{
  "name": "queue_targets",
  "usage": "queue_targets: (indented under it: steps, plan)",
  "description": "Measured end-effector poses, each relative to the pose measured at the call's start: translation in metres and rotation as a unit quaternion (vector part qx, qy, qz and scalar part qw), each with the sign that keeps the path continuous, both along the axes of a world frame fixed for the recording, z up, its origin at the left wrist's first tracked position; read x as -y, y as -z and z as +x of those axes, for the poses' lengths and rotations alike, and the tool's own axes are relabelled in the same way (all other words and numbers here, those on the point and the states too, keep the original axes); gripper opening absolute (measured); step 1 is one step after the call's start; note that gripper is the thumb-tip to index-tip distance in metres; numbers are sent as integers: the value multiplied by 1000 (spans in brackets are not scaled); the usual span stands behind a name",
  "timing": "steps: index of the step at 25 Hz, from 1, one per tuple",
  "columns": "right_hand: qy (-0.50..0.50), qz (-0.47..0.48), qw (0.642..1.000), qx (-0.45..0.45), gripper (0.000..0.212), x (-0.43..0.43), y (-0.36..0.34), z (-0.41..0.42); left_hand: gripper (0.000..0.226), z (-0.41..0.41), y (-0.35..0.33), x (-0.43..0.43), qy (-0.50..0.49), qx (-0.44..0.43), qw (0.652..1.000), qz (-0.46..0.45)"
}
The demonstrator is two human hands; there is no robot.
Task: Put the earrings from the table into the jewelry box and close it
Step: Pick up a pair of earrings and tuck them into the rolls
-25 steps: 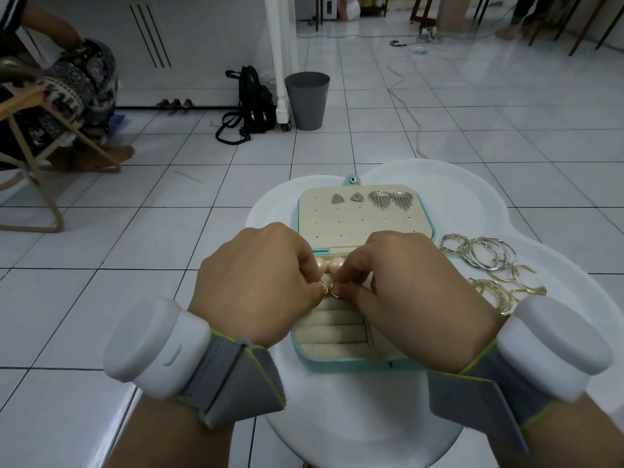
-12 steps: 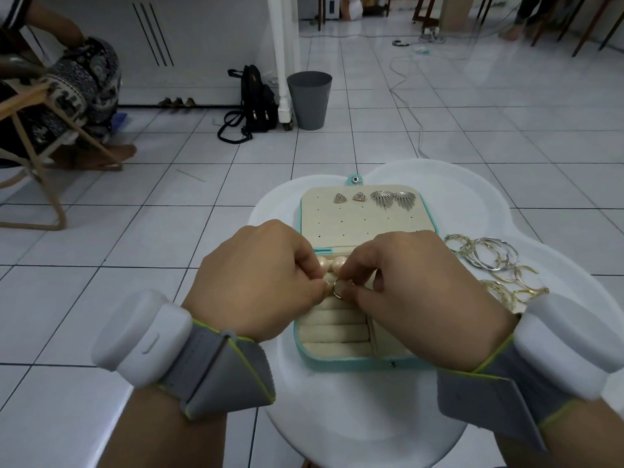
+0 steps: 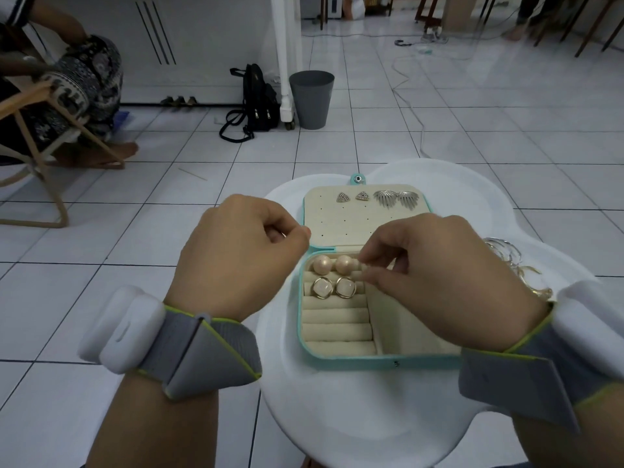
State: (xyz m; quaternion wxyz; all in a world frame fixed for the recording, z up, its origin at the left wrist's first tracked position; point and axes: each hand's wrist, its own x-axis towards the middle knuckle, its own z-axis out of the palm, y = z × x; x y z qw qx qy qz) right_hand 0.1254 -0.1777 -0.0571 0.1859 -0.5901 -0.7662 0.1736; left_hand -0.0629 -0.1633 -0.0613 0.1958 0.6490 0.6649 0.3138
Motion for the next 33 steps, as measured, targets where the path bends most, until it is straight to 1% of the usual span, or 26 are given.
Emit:
queue_targets:
  steps: [3,5,7,9,13,16,19,22,24,27,30,33]
  plan:
    - [53,21,998,-27,4,-4,-12,21,17,1,-3,-2,-31,49,996,62]
    - [84,34,995,-46,5,-5,-20,37,16,7,-7,-3,-29,75,991,103]
    - [104,32,992,-57,7,-3,-24,54,15,17,-10,-3,-3,99,986,136]
    - [124,16,990,-65,11,2,-26,75,13,36,-13,-2,37,109,982,148]
    - [164,2,984,-63,14,12,-24,113,6,74,-12,0,105,100,980,134]
    - [163,-11,985,-47,14,18,-21,132,6,95,-10,0,166,49,978,117]
    - [149,-46,987,-35,12,24,-16,148,17,117,-7,2,230,-14,969,87]
    - [155,-74,985,-24,14,28,-7,162,16,134,-6,5,267,-66,960,51]
    - [162,-88,983,-15,13,30,-3,170,16,148,-4,6,287,-84,954,31]
    - [135,-103,985,4,13,29,6,167,14,156,-5,7,301,-121,946,11]
    - [112,-96,989,15,17,26,15,163,18,162,-7,10,295,-213,932,-1]
    - [94,-88,991,20,14,24,19,162,19,167,-11,15,285,-298,911,1]
